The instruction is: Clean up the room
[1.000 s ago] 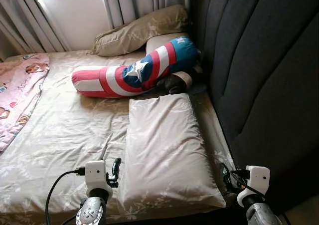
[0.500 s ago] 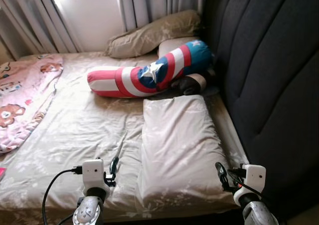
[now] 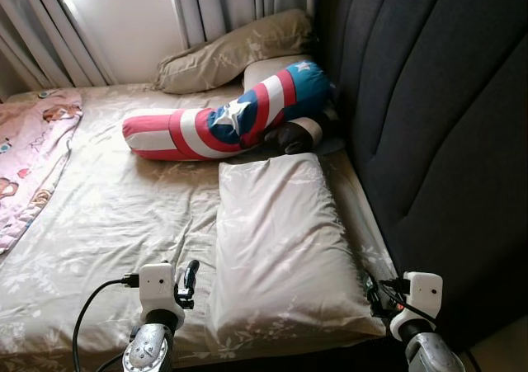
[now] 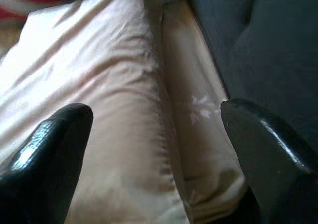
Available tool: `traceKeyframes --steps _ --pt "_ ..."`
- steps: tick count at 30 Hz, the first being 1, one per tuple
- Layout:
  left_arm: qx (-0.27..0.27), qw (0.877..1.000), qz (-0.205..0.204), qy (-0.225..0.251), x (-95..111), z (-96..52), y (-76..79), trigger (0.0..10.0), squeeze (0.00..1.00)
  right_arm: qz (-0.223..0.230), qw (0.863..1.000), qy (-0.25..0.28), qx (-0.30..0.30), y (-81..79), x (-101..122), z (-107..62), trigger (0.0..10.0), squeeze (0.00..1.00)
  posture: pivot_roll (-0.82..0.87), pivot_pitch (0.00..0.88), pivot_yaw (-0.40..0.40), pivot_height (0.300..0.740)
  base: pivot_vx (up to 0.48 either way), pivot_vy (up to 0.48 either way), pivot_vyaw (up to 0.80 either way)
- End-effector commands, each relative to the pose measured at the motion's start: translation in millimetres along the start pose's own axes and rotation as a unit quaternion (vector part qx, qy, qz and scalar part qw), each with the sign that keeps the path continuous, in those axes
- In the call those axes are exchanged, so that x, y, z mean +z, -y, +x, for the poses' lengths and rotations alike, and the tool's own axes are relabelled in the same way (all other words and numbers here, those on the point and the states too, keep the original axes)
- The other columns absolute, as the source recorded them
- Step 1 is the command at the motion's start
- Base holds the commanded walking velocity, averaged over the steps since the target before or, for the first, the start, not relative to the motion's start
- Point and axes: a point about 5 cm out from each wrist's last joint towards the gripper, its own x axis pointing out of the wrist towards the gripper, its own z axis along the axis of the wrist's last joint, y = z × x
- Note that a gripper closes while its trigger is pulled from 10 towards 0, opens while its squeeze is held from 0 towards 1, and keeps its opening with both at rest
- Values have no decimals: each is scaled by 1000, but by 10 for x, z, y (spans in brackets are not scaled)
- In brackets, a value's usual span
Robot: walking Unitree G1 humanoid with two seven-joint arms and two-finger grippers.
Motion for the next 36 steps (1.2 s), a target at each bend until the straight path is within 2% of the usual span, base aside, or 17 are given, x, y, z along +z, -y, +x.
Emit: traceKeyframes --steps 1,3,14,20,36 --pt "4 1000 2 -3 2 -9 -32 10000 0 7 1000 3 12 -70 9 26 10000 0 -66 0 67 740 277 0 800" --pt "4 1000 2 -3 5 -7 -32 10000 0 9 1000 1 12 -68 6 26 10000 0 -67 0 68 740 281 0 800" --pt "0 1000 1 -2 18 3 -19 10000 0 18 1000 -10 17 -79 -18 30 10000 0 -68 0 67 740 302 0 0" --pt "-18 1000 -2 -9 9 8 1 10000 0 22 1000 -8 6 -71 -22 33 10000 0 -63 0 66 740 0 0 0" --pt "-23 1000 -7 -9 43 31 15 10000 0 25 1000 -8 0 -64 -11 57 10000 0 -64 0 65 740 0 46 0"
